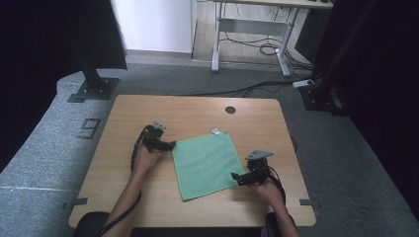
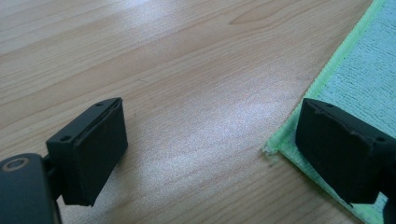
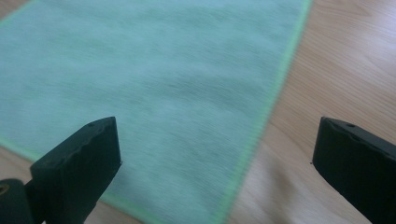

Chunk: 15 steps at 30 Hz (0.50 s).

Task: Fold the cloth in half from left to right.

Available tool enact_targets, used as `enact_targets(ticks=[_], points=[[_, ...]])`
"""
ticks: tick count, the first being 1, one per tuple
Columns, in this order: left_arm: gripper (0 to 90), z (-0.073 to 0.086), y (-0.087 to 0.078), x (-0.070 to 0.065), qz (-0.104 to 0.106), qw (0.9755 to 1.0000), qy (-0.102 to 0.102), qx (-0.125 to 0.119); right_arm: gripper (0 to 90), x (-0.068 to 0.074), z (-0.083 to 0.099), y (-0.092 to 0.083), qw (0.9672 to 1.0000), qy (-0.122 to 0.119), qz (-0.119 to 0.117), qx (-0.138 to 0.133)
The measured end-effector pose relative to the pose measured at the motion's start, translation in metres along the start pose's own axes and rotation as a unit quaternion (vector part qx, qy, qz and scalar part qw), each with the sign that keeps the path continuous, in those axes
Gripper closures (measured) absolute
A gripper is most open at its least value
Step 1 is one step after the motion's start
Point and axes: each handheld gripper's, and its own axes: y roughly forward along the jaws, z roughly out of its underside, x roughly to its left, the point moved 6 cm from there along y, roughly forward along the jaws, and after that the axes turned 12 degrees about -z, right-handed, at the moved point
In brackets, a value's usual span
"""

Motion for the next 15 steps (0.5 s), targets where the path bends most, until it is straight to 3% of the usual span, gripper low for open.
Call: enact_targets(ticks=[8,15], points=[[9.0,0.000,0.000,0.000,0.000,1.0000,0.000,0.000,5.3,0.035,-0.015,0.015,0.9982,-0.027,-0.053,0.006],[9.0,0.000,0.000,0.000,0.000,1.0000,0.001,0.000,13.1,0.075,-0.026,0.034,0.9928,-0.059,-0.104,0.015]])
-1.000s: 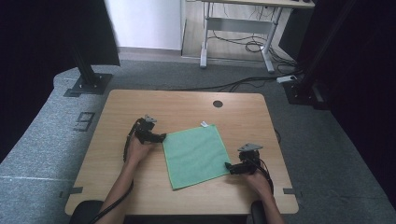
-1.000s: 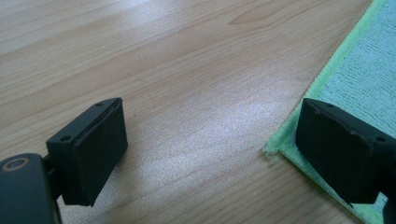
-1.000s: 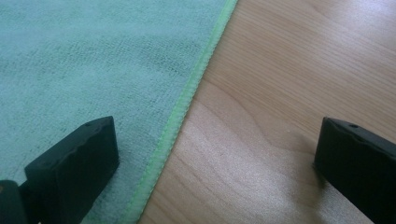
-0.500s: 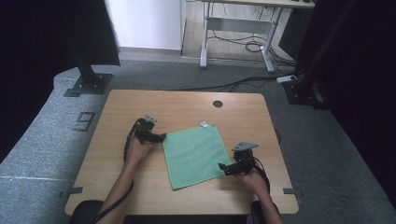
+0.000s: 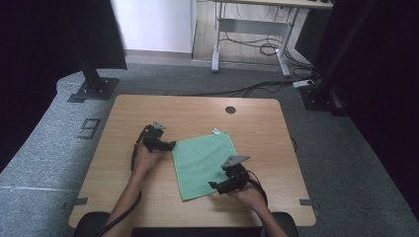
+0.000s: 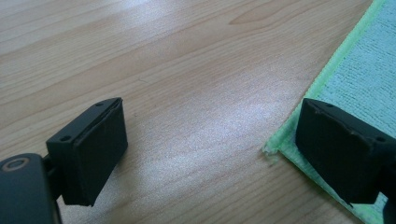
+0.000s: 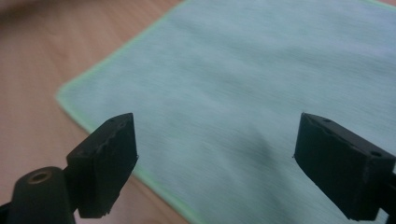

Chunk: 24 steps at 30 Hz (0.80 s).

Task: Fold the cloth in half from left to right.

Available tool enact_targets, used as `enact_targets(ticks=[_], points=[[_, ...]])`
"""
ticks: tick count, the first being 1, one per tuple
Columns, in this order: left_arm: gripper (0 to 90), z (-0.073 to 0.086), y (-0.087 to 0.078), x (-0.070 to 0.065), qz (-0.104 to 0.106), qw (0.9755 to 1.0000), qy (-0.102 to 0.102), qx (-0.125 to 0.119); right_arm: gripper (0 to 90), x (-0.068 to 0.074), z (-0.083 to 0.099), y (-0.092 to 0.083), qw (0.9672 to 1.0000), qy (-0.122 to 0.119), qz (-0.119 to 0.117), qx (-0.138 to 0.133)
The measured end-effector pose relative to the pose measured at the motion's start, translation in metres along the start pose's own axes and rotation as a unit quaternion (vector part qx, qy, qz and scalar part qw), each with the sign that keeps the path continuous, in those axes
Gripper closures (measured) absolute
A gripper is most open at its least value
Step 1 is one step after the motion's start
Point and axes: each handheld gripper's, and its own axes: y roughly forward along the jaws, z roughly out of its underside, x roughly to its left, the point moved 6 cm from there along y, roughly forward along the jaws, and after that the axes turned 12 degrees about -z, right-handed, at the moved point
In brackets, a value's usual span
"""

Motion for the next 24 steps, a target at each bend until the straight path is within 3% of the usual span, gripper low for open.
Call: enact_targets(ticks=[10,17,21,24], points=[[9.1,0.000,0.000,0.000,0.000,1.0000,-0.001,-0.001,25.3,0.044,-0.015,0.039,0.9971,-0.026,-0.067,0.025],[9.3,0.000,0.000,0.000,0.000,1.0000,0.000,-0.001,41.5,0.068,-0.024,0.061,0.9914,-0.048,-0.112,0.048],[12.1,0.000,-0.001,-0.001,0.005,1.0000,0.003,-0.005,47.7,0.078,-0.026,0.073,0.9883,-0.062,-0.122,0.067],[14.1,0.000,-0.001,-0.001,0.007,0.9999,0.006,-0.007,51.9,0.082,-0.023,0.079,0.9871,-0.074,-0.115,0.084]])
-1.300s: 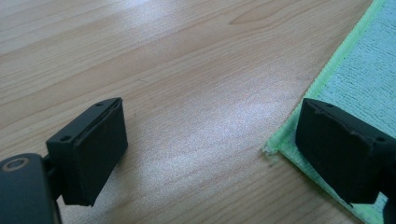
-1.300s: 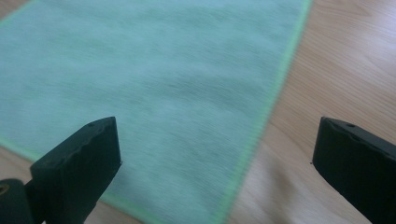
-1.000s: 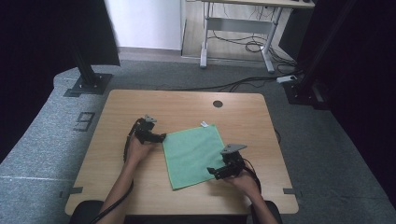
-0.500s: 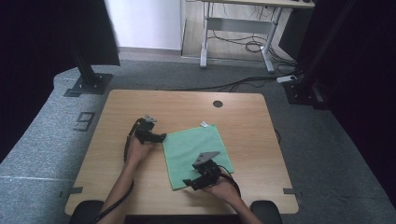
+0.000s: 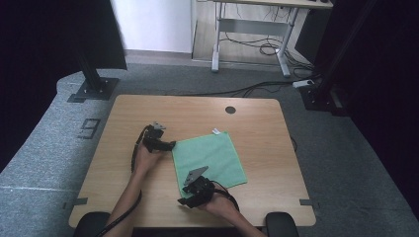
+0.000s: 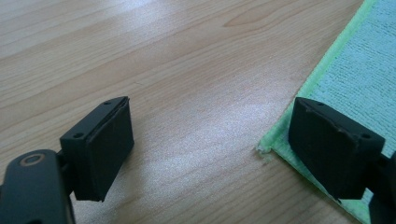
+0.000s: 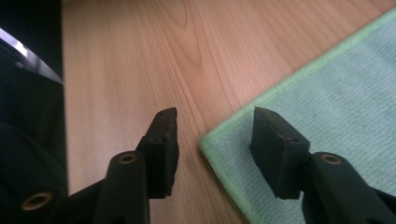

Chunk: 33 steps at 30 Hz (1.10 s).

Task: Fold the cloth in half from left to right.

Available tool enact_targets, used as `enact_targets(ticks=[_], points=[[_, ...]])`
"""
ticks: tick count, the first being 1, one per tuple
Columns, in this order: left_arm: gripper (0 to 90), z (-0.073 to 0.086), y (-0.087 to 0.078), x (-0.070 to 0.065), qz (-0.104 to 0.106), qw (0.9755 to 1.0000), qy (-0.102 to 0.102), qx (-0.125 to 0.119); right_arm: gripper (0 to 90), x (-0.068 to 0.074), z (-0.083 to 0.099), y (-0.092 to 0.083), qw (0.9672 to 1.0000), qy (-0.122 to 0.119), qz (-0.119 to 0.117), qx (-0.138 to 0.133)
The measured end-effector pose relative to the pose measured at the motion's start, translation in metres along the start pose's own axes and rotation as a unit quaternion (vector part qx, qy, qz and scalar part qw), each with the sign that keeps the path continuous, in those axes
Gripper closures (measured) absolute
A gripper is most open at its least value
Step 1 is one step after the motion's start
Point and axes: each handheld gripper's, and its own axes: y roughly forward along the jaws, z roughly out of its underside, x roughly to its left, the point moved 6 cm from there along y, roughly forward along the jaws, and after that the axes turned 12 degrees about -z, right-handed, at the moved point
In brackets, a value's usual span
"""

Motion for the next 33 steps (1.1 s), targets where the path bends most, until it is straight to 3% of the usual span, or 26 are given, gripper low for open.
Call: enact_targets(ticks=[4,8,11,15,17,18,23,33], points=[[17.2,0.000,-0.001,-0.001,0.007,0.9999,0.005,-0.005,64.1,0.000,0.002,0.002,0.9994,-0.013,0.028,0.019],[29.9,0.000,-0.004,-0.006,0.018,0.9996,0.016,-0.017,75.4,-0.001,0.003,0.001,0.9981,-0.021,0.054,0.024],[45.5,0.001,-0.007,-0.011,0.030,0.9990,0.023,-0.026,83.4,-0.002,0.003,0.000,0.9976,-0.016,0.062,0.026],[68.4,0.001,-0.010,-0.019,0.052,0.9978,0.027,-0.031,85.0,-0.006,0.004,-0.001,0.9987,0.004,0.050,0.009],[83.5,0.001,-0.011,-0.022,0.072,0.9969,0.017,-0.026,85.3,-0.007,0.005,-0.002,0.9990,0.011,0.044,0.004],[87.3,0.001,-0.011,-0.022,0.071,0.9971,0.013,-0.023,85.3,-0.007,0.005,-0.002,0.9990,0.014,0.042,0.003],[88.9,0.002,-0.011,-0.018,0.092,0.9956,-0.010,-0.015,85.3,-0.007,0.005,-0.003,0.9992,0.016,0.036,0.004],[88.9,0.011,-0.026,-0.005,0.065,0.9979,0.001,0.005,85.3,0.000,-0.007,0.000,0.9998,0.015,0.004,-0.014]])
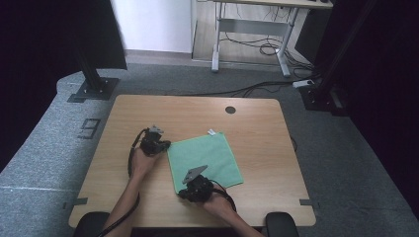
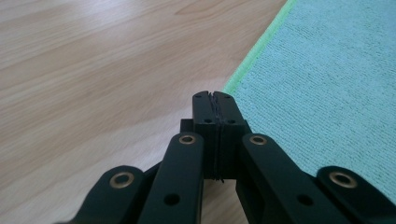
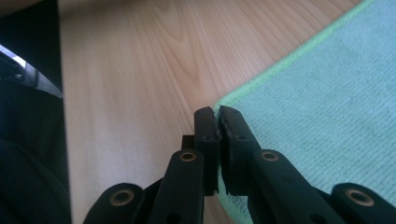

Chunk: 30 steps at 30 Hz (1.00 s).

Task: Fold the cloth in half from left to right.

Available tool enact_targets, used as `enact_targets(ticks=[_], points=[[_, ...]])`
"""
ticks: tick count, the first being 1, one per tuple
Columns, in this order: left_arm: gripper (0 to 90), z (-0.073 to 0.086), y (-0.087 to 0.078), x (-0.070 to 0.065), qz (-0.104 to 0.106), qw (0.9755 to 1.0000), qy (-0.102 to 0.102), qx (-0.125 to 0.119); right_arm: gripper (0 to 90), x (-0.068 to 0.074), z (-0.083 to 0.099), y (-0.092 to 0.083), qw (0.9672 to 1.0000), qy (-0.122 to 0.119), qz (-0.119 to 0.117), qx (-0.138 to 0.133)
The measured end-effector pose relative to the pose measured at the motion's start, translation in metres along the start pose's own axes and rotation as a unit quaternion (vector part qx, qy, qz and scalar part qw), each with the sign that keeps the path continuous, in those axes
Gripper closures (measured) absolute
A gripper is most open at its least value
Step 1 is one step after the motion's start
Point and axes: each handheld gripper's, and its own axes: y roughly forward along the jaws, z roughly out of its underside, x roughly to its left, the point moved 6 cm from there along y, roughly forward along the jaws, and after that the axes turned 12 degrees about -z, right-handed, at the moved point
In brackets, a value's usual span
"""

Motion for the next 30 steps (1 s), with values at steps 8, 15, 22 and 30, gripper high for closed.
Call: enact_targets(ticks=[8,15,22,30], points=[[88.8,-0.016,-0.017,0.004,-0.001,0.9997,-0.007,-0.021,85.3,0.004,-0.013,-0.017,0.9996,-0.020,0.015,-0.010],[88.6,-0.048,-0.017,-0.013,0.011,0.9989,-0.002,-0.046,85.3,-0.008,-0.005,-0.053,0.9983,0.001,0.045,-0.038],[88.7,-0.070,-0.005,-0.033,0.015,0.9989,0.014,-0.042,85.3,-0.018,0.012,-0.077,0.9963,0.021,0.065,-0.053],[88.9,-0.089,0.011,-0.055,0.023,0.9984,0.029,-0.044,85.3,-0.028,0.028,-0.102,0.9931,0.041,0.084,-0.071]])
